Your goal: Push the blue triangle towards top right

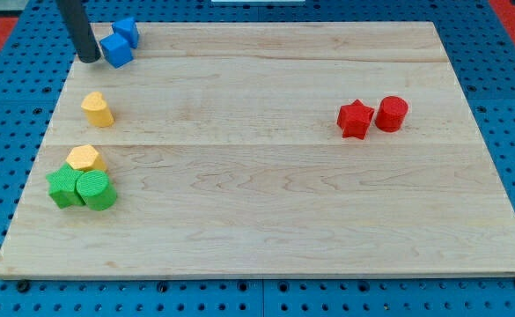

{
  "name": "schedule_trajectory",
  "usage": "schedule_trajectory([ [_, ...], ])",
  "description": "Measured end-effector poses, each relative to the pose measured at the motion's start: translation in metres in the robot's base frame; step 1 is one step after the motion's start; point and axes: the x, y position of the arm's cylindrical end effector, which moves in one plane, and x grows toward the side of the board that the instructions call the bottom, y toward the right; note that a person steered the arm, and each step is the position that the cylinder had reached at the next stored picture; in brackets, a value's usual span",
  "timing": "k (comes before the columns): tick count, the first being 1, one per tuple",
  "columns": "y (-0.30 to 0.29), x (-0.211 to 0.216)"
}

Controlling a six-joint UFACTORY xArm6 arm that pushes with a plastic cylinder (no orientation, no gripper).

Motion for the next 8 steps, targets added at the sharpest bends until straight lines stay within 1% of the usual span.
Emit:
schedule_trajectory([
  [1,-0.024,-0.022],
  [2,-0.034,-0.035],
  [3,0.039,-0.036],
  [4,0.040,-0.054],
  [5,0.011,-0.077],
  [6,0.049,-0.068],
  [7,0.124,-0.049],
  [8,0.218,-0.041],
])
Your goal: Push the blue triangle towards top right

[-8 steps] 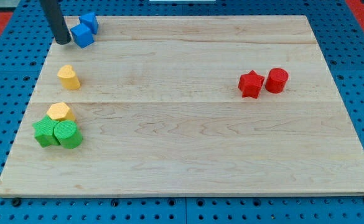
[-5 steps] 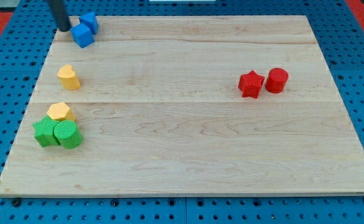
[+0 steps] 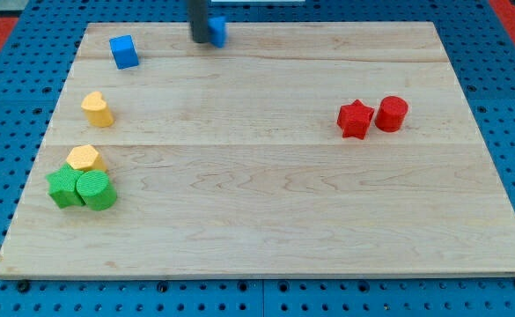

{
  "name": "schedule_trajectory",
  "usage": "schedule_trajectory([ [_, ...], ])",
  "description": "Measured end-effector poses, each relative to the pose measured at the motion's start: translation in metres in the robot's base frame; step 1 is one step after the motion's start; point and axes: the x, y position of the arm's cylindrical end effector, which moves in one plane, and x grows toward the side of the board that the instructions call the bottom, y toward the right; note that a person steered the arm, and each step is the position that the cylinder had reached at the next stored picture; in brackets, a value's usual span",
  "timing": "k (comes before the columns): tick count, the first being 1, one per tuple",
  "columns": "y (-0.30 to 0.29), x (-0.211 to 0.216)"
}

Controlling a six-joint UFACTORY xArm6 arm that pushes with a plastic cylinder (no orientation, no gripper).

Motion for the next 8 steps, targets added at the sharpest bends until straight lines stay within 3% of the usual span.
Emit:
schedule_trajectory([
  [1,0.024,0.002],
  [2,-0.055,-0.007],
  [3,-0.049,-0.034],
  [6,0.189,-0.011],
  [7,0.163,0.001],
  [8,0.140,0.041],
])
